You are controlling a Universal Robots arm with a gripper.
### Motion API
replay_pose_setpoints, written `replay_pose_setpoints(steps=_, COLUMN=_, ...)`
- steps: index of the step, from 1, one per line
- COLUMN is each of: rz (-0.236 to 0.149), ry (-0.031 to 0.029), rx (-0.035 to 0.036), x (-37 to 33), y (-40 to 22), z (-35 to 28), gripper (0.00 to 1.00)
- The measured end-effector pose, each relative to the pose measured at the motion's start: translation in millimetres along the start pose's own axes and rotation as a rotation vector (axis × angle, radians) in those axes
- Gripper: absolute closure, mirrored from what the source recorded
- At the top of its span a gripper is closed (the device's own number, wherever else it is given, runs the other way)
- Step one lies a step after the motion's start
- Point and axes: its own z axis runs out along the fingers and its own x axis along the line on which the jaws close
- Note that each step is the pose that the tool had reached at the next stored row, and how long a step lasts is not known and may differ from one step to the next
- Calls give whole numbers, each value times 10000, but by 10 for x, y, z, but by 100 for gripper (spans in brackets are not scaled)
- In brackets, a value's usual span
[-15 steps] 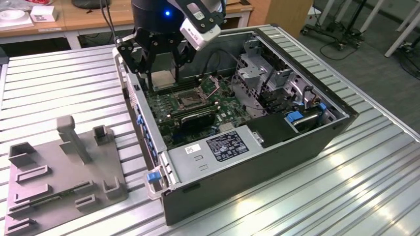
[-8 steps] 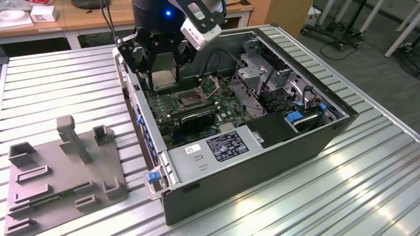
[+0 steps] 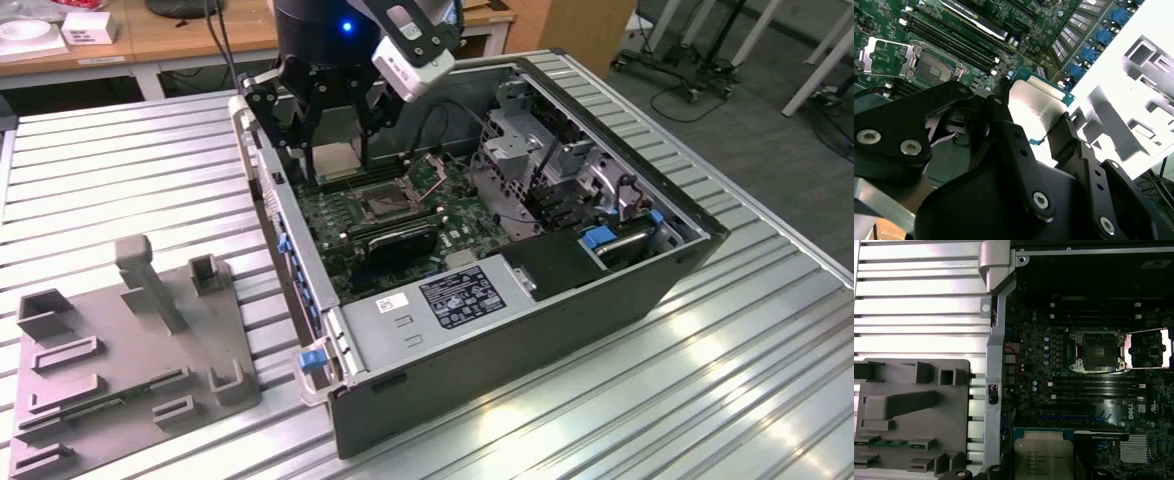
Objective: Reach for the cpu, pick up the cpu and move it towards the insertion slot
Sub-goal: 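Pick up the cpu and move it towards the insertion slot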
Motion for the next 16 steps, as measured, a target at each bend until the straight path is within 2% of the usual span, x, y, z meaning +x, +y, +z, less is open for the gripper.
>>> replay_pose_setpoints(steps=4, rz=0, ry=0, rx=-1, x=-61, y=4, z=5, gripper=45)
replay_pose_setpoints(steps=9, rz=0, ry=-1, rx=0, x=-79, y=50, z=15, gripper=45)
replay_pose_setpoints(steps=12, rz=0, ry=0, rx=1, x=-83, y=124, z=25, gripper=45)
replay_pose_setpoints(steps=16, rz=0, ry=0, rx=1, x=-90, y=300, z=48, gripper=45)
